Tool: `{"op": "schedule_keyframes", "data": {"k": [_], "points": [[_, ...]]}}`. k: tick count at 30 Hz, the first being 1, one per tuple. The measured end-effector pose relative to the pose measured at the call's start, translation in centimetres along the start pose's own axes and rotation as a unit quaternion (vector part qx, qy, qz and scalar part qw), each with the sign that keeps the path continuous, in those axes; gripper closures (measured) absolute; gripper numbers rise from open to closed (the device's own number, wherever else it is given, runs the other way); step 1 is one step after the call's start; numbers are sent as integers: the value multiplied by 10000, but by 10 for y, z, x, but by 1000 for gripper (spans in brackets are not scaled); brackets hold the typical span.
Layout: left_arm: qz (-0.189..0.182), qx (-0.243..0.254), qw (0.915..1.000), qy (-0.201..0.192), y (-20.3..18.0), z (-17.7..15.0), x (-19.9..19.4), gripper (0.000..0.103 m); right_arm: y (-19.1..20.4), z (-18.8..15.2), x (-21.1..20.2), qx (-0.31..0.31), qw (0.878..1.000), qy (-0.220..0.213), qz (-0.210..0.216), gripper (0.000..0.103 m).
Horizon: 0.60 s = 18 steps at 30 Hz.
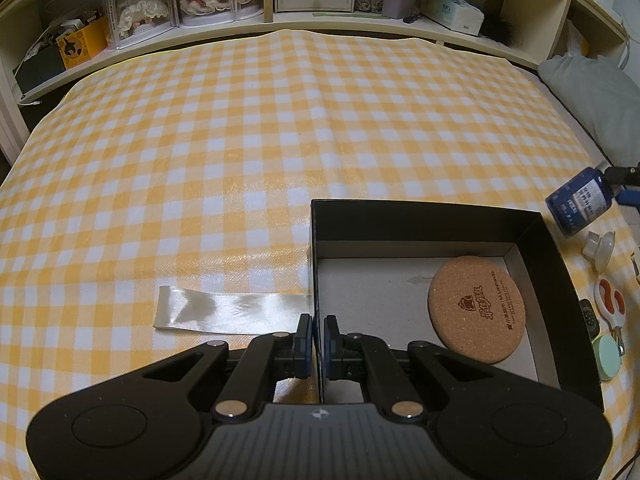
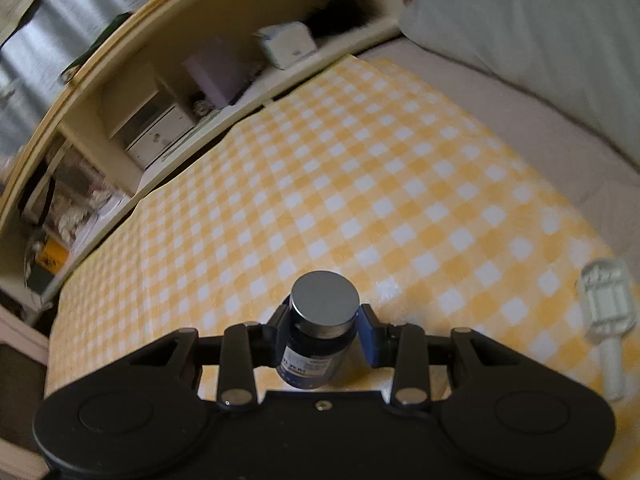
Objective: Organize rigid objects
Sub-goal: 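Lower the blue bottle into the black box beside the coaster with the right gripper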
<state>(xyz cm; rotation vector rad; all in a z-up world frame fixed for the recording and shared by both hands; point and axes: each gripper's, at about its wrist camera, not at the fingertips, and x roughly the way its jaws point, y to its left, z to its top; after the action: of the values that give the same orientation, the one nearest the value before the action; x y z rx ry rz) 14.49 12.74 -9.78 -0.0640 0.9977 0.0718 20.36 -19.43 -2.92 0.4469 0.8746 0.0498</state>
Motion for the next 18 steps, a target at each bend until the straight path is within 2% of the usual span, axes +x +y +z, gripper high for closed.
{"op": "schedule_keyframes", "data": {"k": [7,12,18], "points": [[-3,-1,10000,-1,0,0,0,98,23,-1,-24,-582,9980,-120,206,66],[-9,-3,10000,-4,-1,1,1,98,48,-6,-49,-992,9928,-146,656,66],[-10,-2,10000,-3,-2,2,2,98,80,-29,-67,-1703,9780,223,1185,66]]}}
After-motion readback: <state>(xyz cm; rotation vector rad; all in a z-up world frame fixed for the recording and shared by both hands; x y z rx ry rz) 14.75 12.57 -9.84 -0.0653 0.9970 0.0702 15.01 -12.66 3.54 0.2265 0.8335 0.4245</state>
